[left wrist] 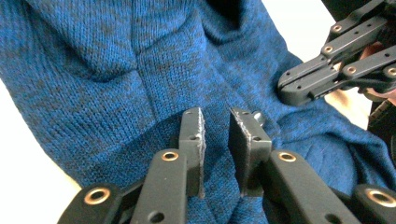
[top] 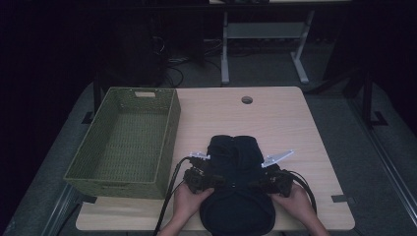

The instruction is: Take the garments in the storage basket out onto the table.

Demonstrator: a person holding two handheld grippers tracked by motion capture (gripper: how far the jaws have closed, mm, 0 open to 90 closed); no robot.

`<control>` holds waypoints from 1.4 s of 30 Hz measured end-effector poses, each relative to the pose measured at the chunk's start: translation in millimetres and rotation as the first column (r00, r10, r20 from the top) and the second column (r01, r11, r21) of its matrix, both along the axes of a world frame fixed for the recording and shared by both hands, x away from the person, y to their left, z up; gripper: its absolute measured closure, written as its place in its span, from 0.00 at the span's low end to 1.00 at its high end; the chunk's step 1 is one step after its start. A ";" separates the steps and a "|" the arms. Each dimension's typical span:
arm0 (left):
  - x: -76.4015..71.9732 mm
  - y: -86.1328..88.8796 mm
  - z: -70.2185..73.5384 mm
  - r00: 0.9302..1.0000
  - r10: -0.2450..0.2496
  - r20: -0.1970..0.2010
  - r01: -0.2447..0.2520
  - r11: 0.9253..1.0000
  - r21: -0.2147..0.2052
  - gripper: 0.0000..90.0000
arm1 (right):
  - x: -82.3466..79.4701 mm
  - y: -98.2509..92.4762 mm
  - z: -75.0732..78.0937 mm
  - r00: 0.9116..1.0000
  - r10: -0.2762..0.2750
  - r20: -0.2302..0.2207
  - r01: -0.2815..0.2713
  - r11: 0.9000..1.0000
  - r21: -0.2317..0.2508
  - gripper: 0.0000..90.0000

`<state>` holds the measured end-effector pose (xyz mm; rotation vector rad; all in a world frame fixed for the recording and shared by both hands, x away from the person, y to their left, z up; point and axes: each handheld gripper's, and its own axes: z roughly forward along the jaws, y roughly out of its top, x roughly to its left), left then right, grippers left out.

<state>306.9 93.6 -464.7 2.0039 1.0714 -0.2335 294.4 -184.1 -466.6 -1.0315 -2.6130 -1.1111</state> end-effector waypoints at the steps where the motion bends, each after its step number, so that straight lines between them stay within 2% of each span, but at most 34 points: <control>1: 0.7 0.0 3.2 1.000 0.014 0.013 -0.014 1.000 -0.011 0.83 | -0.3 0.4 2.2 1.000 0.002 0.003 -0.002 1.000 -0.007 0.95; 3: 5.2 1.3 9.9 0.998 0.042 0.041 -0.041 0.999 -0.027 0.83 | 2.7 0.1 7.4 1.000 -0.008 0.008 0.008 1.000 0.019 0.95; 7: 18.1 1.1 19.9 0.992 0.101 0.079 -0.097 0.994 -0.053 0.83 | 18.6 2.0 27.0 0.996 -0.061 0.070 0.056 0.996 0.071 0.95; 8: 21.7 0.8 21.3 0.991 0.108 0.084 -0.104 0.993 -0.052 0.83 | 24.5 3.2 30.9 0.993 -0.076 0.087 0.069 0.994 0.080 0.95; 12: 32.1 0.8 23.4 0.987 0.136 0.086 -0.131 0.990 -0.058 0.83 | 49.2 8.1 38.0 0.987 -0.126 0.104 0.114 0.987 0.115 0.95; 15: 36.2 2.1 22.8 0.985 0.149 0.088 -0.144 0.988 -0.058 0.83 | 67.9 14.0 30.3 0.985 -0.155 0.076 0.146 0.983 0.108 0.95; 17: 37.9 3.0 22.8 0.983 0.163 0.089 -0.158 0.985 -0.066 0.83 | 74.7 18.9 20.6 0.986 -0.159 0.046 0.154 0.984 0.092 0.95; 20: 39.4 5.0 23.2 0.978 0.184 0.103 -0.177 0.982 -0.069 0.83 | 77.6 27.5 5.8 0.988 -0.155 0.020 0.155 0.987 0.032 0.95; 21: 40.3 5.7 23.0 0.976 0.190 0.103 -0.183 0.980 -0.075 0.83 | 78.1 28.5 1.9 0.988 -0.157 0.015 0.156 0.987 0.027 0.96; 23: 43.2 6.0 21.5 0.976 0.193 0.097 -0.184 0.979 -0.092 0.82 | 78.7 26.8 -0.2 0.986 -0.168 -0.003 0.168 0.985 0.047 0.96; 25: 46.7 5.0 20.0 0.976 0.197 0.095 -0.188 0.977 -0.101 0.82 | 77.5 27.5 -0.1 0.986 -0.164 0.011 0.163 0.986 0.034 0.97; 27: 50.8 1.4 17.9 0.979 0.189 0.081 -0.180 0.978 -0.104 0.82 | 76.8 28.2 0.8 0.987 -0.160 0.016 0.160 0.987 0.024 0.97; 30: 54.4 -6.9 13.3 0.983 0.173 0.068 -0.166 0.982 -0.089 0.82 | 77.0 26.7 3.2 0.989 -0.148 0.021 0.148 0.989 0.009 0.95; 32: 56.9 -12.2 9.0 0.986 0.157 0.052 -0.154 0.986 -0.061 0.81 | 75.8 23.6 7.3 0.988 -0.150 0.021 0.150 0.989 0.016 0.94; 36: 60.9 -18.2 -3.3 0.990 0.140 0.004 -0.140 0.990 -0.009 0.82 | 72.2 18.5 20.7 0.985 -0.163 0.052 0.159 0.984 0.079 0.94; 38: 61.7 -17.1 -6.1 0.989 0.145 0.001 -0.145 0.989 -0.014 0.84 | 71.9 19.5 26.9 0.984 -0.162 0.068 0.154 0.983 0.102 0.93; 40: 61.9 -17.9 -5.2 0.990 0.141 0.002 -0.141 0.990 -0.003 0.85 | 73.1 23.2 29.3 0.983 -0.165 0.077 0.157 0.983 0.099 0.91; 42: 62.0 -18.5 -3.3 0.991 0.135 0.003 -0.135 0.991 0.005 0.84 | 77.0 27.6 28.2 0.982 -0.172 0.079 0.166 0.983 0.076 0.90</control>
